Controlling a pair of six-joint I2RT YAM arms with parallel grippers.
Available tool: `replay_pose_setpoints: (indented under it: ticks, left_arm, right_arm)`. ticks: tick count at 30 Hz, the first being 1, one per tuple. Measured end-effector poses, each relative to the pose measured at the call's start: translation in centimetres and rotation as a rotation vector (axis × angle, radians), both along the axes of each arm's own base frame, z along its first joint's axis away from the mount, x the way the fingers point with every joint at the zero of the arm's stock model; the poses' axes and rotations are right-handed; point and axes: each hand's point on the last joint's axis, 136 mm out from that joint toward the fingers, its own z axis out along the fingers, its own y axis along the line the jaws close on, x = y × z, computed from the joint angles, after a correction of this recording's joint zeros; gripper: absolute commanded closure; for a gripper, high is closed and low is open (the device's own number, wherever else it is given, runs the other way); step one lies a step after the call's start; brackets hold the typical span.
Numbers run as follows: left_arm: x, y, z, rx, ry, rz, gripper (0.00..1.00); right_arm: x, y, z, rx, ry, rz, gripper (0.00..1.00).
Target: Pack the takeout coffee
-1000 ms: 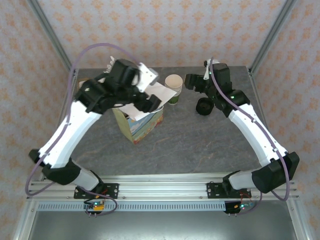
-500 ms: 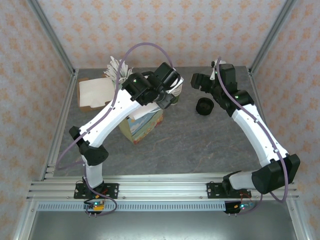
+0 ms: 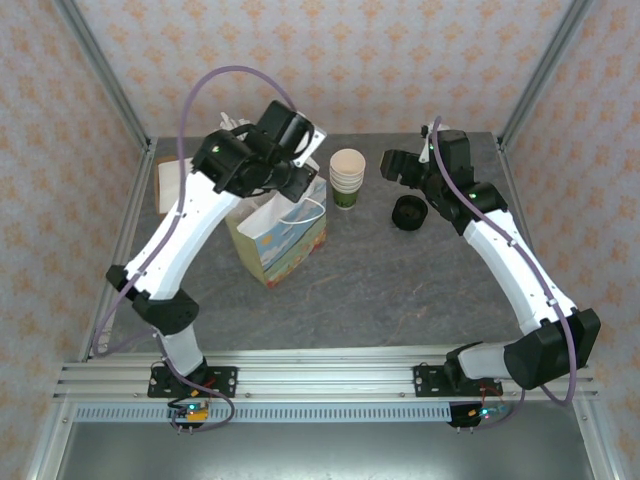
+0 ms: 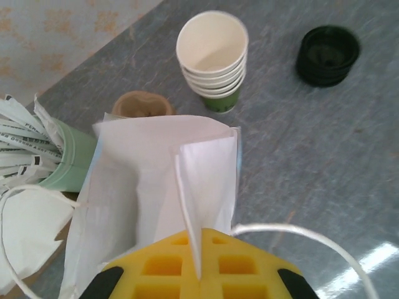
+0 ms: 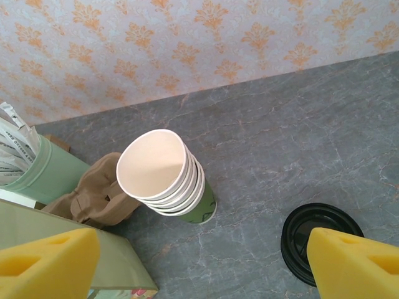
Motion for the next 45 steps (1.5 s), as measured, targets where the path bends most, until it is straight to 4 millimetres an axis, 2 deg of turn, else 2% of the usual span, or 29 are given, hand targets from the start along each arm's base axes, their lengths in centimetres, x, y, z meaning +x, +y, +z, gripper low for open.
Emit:
replay_pose_setpoints:
  ticks: [4,8,12,19,23,27,32,35,39,45]
  left_arm:
    - [-2.1,0.4,2.6,-0.082,-0.031,-0.011,1.00]
    - [-3.2,1.0,3.5,-0.111,-0.034,-0.006,1.00]
    - [-2.6,1.6,2.6,-0.056,-0.022,0.031,1.00]
    - [1.8,2.6,-1.8,0.183,0.020,0.146,1.00]
    - [2.8,3.5,-3.4,0.292,0.035,0.174,1.00]
    - [2.8,4.6,-2.3,0.308,0.007,0.198,1.00]
    - [1.9,6.6,0.2,0.301,-0.050,0.227,1.00]
    - [1.3,7.7,1.1,0.310,-0.068,0.241,1.00]
    - [0.8,8.3,1.1,0.339,-0.066,0.237,1.00]
    - [1.1,8.0,0.0,0.369,-0.036,0.214,1.00]
  right_arm:
    - [0.0,0.1,0.0,0.009,0.002,0.004,0.13]
    - [-0.1,0.3,0.0,0.016,0.005,0.014,0.13]
    - [-0.2,0.5,0.0,0.026,0.009,0.021,0.13]
    - [-0.2,0.6,-0.1,0.029,0.010,0.025,0.13]
    - [-0.2,0.7,-0.2,0.031,0.013,0.028,0.13]
    - [-0.2,0.8,-0.1,0.035,0.011,0.033,0.13]
    - [0.0,0.9,-0.2,0.045,0.012,0.033,0.13]
    - [0.0,1.0,-0.2,0.047,0.012,0.032,0.13]
    - [0.1,1.0,-0.2,0.047,0.013,0.032,0.13]
    - [0.1,1.0,-0.3,0.051,0.015,0.031,0.13]
